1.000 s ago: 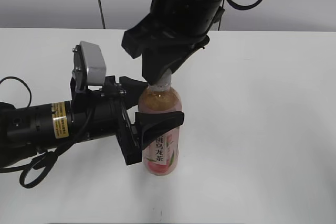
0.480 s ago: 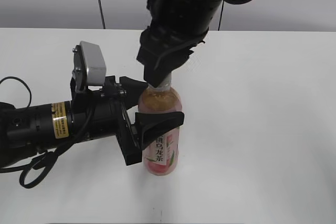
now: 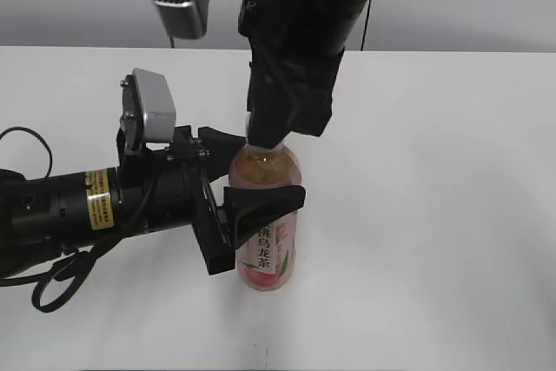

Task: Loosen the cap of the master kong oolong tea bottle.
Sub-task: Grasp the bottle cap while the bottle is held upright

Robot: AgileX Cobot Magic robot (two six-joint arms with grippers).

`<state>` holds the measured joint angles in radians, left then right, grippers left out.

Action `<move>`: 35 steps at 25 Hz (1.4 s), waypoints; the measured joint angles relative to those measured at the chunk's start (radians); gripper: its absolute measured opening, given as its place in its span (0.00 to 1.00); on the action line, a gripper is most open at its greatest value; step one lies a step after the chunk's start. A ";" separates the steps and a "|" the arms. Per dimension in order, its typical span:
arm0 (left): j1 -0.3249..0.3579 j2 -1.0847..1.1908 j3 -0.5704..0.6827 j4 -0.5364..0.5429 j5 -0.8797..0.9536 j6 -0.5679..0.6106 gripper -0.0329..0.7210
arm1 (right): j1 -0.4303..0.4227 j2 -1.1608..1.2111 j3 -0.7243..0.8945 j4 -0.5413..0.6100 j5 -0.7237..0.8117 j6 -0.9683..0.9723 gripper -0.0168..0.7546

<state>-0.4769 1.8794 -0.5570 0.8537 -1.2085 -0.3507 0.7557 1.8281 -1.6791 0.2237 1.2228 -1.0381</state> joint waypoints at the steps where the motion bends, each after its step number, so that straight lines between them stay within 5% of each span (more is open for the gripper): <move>1: 0.000 0.000 0.000 0.000 0.000 0.001 0.66 | 0.000 0.000 0.000 0.001 0.000 -0.060 0.38; 21: 0.000 0.000 0.000 0.001 0.000 0.002 0.66 | 0.000 -0.002 0.000 0.004 0.004 -0.988 0.38; 35: 0.000 0.000 0.000 -0.001 0.000 -0.001 0.66 | 0.000 -0.004 0.000 0.004 0.002 -1.329 0.38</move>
<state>-0.4769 1.8794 -0.5570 0.8529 -1.2085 -0.3515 0.7557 1.8239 -1.6791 0.2277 1.2245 -2.3668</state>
